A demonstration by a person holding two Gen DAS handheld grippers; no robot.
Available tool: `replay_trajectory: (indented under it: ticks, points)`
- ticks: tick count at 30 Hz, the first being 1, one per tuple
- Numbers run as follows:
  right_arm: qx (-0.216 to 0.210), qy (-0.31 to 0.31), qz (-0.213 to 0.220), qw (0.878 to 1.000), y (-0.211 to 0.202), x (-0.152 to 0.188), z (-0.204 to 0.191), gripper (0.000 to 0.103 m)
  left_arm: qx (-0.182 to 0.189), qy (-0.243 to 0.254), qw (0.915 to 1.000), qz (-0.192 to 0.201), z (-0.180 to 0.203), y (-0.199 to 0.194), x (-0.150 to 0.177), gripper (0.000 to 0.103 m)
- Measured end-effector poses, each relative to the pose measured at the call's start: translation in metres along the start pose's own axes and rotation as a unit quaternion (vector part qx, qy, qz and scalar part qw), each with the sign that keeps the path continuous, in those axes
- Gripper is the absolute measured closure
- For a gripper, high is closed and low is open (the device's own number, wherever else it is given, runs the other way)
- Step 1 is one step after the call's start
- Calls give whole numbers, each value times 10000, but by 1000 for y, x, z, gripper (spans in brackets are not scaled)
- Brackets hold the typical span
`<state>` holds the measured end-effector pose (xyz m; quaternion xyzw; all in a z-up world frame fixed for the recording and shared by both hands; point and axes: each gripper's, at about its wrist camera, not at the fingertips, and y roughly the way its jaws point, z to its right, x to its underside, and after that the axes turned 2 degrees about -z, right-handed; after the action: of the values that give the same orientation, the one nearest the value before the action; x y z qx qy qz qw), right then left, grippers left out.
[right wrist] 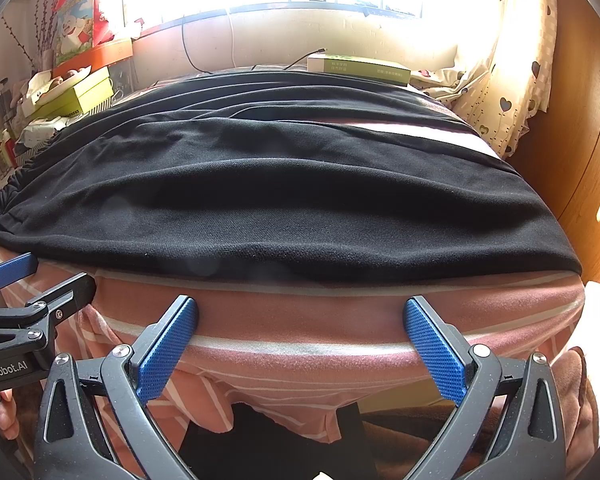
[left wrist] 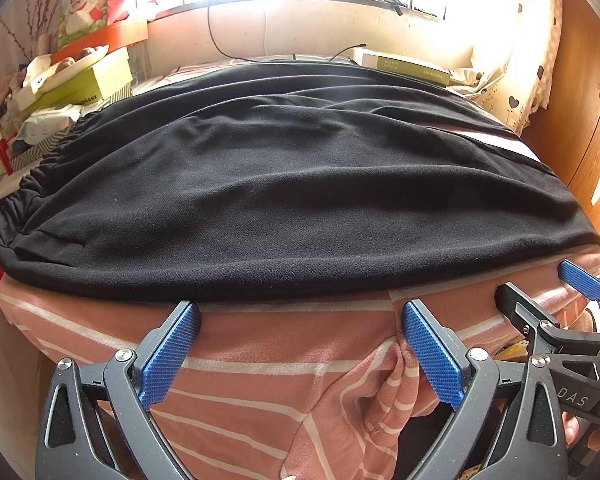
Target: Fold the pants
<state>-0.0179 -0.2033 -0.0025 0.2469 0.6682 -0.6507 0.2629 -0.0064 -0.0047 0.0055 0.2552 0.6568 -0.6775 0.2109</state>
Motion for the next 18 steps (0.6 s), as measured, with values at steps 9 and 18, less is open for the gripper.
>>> replay_trajectory:
  ticks: [9, 18]
  points:
    - [-61, 101, 79, 9999, -5, -3, 6, 0, 197, 77, 9998, 10, 0, -8, -3, 4]
    - [-78, 234, 610, 9978, -22, -34, 19, 0, 392, 211, 9966, 698, -16, -38, -35, 4]
